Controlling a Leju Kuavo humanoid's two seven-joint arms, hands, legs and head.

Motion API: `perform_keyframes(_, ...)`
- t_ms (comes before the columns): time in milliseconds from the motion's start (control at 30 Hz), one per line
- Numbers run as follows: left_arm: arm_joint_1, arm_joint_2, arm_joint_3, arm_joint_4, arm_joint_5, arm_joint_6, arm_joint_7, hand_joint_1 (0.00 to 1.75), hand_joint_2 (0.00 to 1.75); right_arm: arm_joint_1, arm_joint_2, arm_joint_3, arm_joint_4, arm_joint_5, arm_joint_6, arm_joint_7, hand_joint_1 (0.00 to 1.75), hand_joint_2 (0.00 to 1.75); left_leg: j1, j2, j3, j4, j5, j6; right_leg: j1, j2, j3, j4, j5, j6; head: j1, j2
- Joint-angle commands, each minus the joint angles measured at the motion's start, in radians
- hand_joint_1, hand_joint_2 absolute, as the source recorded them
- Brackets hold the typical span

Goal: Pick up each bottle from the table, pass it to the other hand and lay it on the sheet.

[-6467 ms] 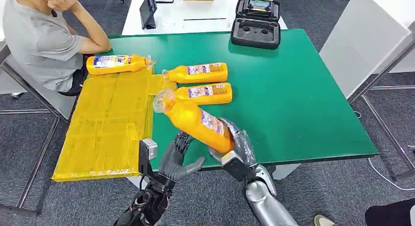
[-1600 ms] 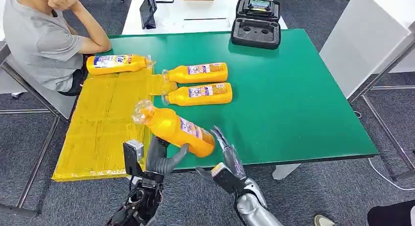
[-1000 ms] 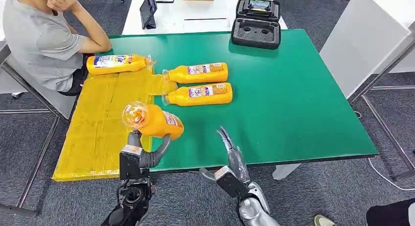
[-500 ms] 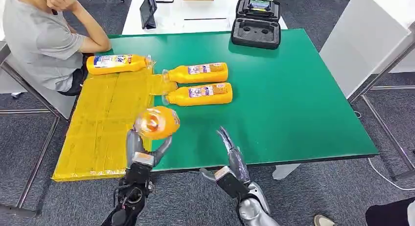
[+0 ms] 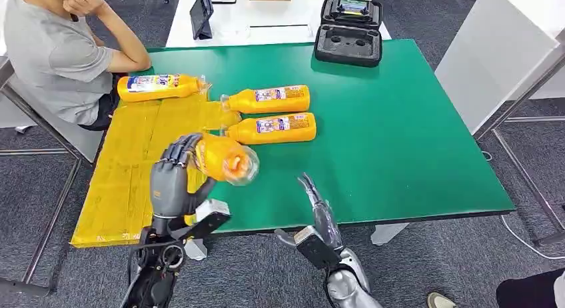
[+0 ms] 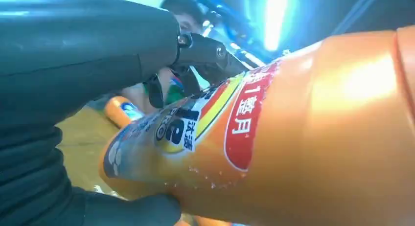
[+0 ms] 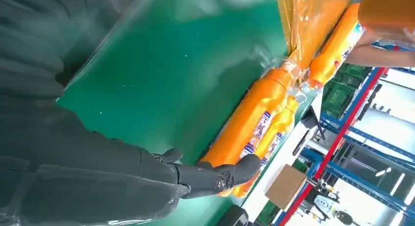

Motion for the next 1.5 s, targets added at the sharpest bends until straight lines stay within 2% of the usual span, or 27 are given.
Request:
perform_keyframes(33,-0.027,0.050,-0.002,0.008,-0.106,0.020,0.136,1.75,1.75,-0.006,-0.002,-0.032,0.009,0.001,0.005,0.001,0.00,1.75,-0.001,0.000,0.009,-0.003,-0.002,-0.001,0.000,-0.002,0.008,-0.002,-0.002,0.000,0.000,0.000)
perform_keyframes(167,-0.027,0.050,-0.002,0.008,-0.106,0.020,0.136,1.75,1.75,-0.006,-0.002,-0.032,0.009,0.001,0.005,0.001,0.00,1.75,0.000,0.000,0.003,-0.001,-0.001,0.000,0.000,0.000,0.003,-0.001,-0.001,0.000,0.000,0.000)
perform_keyframes(233,-0.033,0.075,-0.035,-0.007,-0.155,0.020,0.204,1.75,1.75,-0.006,-0.001,-0.034,0.011,0.002,0.006,0.001,0.00,1.75,0.000,0.000,0.006,-0.002,-0.002,-0.001,0.000,-0.001,0.006,-0.001,-0.002,0.000,0.000,0.000)
perform_keyframes(300,-0.048,0.124,-0.092,-0.010,-0.234,0.020,0.324,1.75,1.75,-0.007,0.002,-0.037,0.018,0.002,0.007,0.000,0.00,1.75,0.000,-0.001,0.002,-0.001,-0.001,0.000,0.000,-0.001,0.002,0.000,-0.001,0.000,0.000,0.000)
perform_keyframes(333,-0.059,0.154,-0.135,0.003,-0.249,0.020,0.389,1.75,1.75,-0.008,0.003,-0.039,0.023,0.002,0.007,-0.002,0.00,1.75,0.000,-0.001,0.005,-0.001,-0.001,-0.001,0.000,-0.002,0.005,-0.001,-0.002,-0.001,0.000,0.000)
perform_keyframes(433,-0.079,0.201,-0.192,0.043,-0.308,0.020,0.498,1.75,1.75,-0.005,0.002,-0.043,0.025,0.004,0.005,-0.006,0.00,1.75,0.000,-0.001,0.004,-0.002,-0.001,-0.001,0.000,-0.002,0.004,-0.001,-0.001,-0.001,0.000,0.000)
perform_keyframes(533,-0.153,0.323,-0.377,0.161,-0.308,0.020,0.724,1.75,1.75,-0.007,0.006,-0.048,0.027,0.003,0.008,-0.009,0.00,1.75,0.000,-0.002,0.005,-0.002,0.000,-0.001,0.000,-0.003,0.006,-0.002,-0.001,-0.001,0.000,0.000)
perform_keyframes(667,-0.214,0.394,-0.499,0.238,-0.308,-0.033,0.868,1.75,1.75,-0.014,0.014,-0.054,0.047,-0.001,0.013,-0.010,0.00,1.75,0.000,-0.003,0.007,-0.003,0.000,-0.001,0.000,-0.004,0.007,-0.002,-0.001,-0.001,0.000,0.000)
perform_keyframes(767,-0.244,0.436,-0.570,0.262,-0.308,-0.075,0.927,1.75,1.75,-0.014,0.013,-0.054,0.061,-0.008,0.011,-0.021,0.00,1.75,0.000,-0.002,0.003,-0.002,0.000,-0.001,0.000,-0.003,0.003,-0.001,-0.001,0.000,0.000,0.000)
perform_keyframes(900,-0.282,0.462,-0.646,0.286,-0.308,-0.123,0.984,1.75,1.75,-0.023,0.013,-0.045,0.066,-0.025,0.012,-0.021,0.00,1.75,0.000,0.000,0.006,-0.002,-0.001,-0.001,0.000,-0.002,0.005,-0.001,-0.001,0.000,0.000,0.000)
perform_keyframes(1000,-0.289,0.468,-0.653,0.288,-0.308,-0.129,0.989,1.75,1.75,-0.024,0.014,-0.045,0.067,-0.027,0.013,-0.021,0.00,1.75,0.000,-0.001,0.002,-0.001,0.000,-0.001,0.000,-0.002,0.002,0.000,-0.001,0.000,0.000,0.000)
perform_keyframes(1300,-0.294,0.468,-0.658,0.291,-0.308,-0.140,0.993,1.75,1.75,-0.026,0.016,-0.044,0.070,-0.028,0.013,-0.021,0.00,1.75,0.000,0.000,0.005,-0.001,-0.001,-0.001,0.000,-0.001,0.005,-0.001,-0.001,0.000,0.000,0.000)
perform_keyframes(1433,-0.319,0.492,-0.699,0.297,-0.308,-0.186,1.008,1.75,1.75,-0.037,0.019,-0.037,0.076,-0.035,0.016,-0.021,0.00,1.75,0.000,0.000,0.003,-0.001,-0.001,-0.001,0.000,-0.001,0.003,0.000,-0.001,0.000,0.000,0.000)
perform_keyframes(1500,-0.354,0.518,-0.760,0.307,-0.308,-0.221,1.038,1.75,1.75,-0.044,0.019,-0.031,0.078,-0.046,0.014,-0.021,0.00,1.75,0.000,0.000,0.003,0.000,-0.001,-0.001,0.000,-0.001,0.003,0.000,-0.001,0.000,0.000,0.000)
